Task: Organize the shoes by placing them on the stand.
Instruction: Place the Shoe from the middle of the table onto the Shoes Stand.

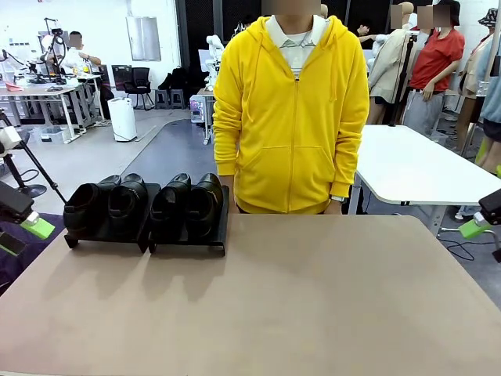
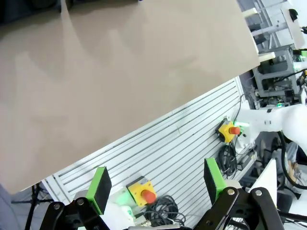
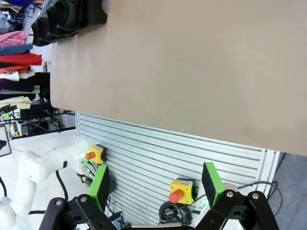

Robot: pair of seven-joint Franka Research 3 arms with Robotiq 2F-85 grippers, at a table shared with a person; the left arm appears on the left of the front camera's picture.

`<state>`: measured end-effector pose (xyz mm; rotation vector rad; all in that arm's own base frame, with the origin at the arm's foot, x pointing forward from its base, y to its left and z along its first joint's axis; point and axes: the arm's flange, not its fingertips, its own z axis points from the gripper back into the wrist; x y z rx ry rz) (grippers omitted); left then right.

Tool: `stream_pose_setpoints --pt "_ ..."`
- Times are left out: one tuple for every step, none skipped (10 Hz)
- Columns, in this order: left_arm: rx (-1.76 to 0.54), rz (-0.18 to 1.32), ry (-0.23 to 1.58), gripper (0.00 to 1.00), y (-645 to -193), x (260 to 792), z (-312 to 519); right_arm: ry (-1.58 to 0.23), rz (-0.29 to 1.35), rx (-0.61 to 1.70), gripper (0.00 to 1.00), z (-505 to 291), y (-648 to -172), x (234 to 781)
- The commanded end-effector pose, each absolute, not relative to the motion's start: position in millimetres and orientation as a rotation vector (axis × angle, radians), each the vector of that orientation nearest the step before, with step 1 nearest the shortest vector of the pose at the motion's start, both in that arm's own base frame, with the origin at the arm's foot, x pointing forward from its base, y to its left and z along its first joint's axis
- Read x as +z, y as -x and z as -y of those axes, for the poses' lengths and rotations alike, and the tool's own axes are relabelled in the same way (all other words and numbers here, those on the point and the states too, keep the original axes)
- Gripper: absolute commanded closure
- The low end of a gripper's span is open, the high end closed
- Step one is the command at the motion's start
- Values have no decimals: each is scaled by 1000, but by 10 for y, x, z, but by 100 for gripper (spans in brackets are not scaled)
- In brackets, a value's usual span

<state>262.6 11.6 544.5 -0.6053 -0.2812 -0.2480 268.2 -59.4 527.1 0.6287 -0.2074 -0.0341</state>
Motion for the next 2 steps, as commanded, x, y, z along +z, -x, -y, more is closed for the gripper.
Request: stream_pose_setpoints --pt "-241 289 614 0 -2632 5428 -115 -654 218 -15 0 615 -2679 5275" --pt "-241 289 614 0 -2632 5428 -115 -654 218 -15 0 615 -2679 5275"
